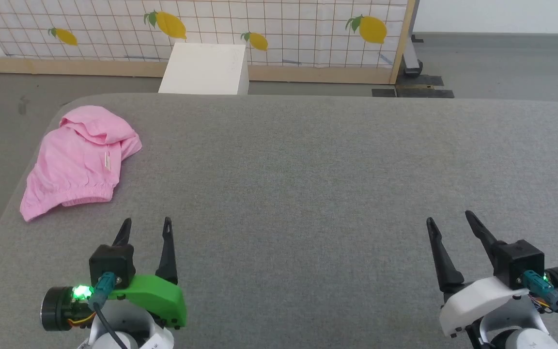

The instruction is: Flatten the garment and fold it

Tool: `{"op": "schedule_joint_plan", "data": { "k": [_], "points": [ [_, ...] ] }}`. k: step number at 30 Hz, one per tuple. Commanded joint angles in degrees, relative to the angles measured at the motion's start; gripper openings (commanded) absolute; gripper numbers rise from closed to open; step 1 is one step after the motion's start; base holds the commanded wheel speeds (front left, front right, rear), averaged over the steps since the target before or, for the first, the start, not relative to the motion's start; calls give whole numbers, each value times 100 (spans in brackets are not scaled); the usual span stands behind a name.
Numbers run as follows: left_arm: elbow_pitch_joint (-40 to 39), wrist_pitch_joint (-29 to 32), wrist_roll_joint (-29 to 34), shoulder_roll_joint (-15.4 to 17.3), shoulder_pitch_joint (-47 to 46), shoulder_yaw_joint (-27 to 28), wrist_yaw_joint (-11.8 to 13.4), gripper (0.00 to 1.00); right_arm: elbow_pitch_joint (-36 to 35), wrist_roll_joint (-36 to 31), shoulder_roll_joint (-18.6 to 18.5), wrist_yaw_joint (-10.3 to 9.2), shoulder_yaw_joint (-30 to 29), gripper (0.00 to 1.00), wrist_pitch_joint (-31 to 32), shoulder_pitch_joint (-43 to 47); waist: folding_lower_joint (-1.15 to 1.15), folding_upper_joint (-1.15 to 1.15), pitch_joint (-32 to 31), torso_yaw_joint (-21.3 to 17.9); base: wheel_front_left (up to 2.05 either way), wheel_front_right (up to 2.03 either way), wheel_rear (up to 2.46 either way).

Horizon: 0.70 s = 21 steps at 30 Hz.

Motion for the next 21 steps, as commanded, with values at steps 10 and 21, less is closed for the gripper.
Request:
{"op": "schedule_joint_plan", "data": {
  "k": [10,21],
  "points": [
    [2,-6,-6,18,20,-11,22,100,-34,-14,5,-2,2,100,-71,-18,0,0,2,-3,0,0,0],
    [4,-15,-17,39,28,-43,39,100,-51,12,7,-3,6,100,-98,-20,0,0,4,-4,0,0,0]
  ]
}}
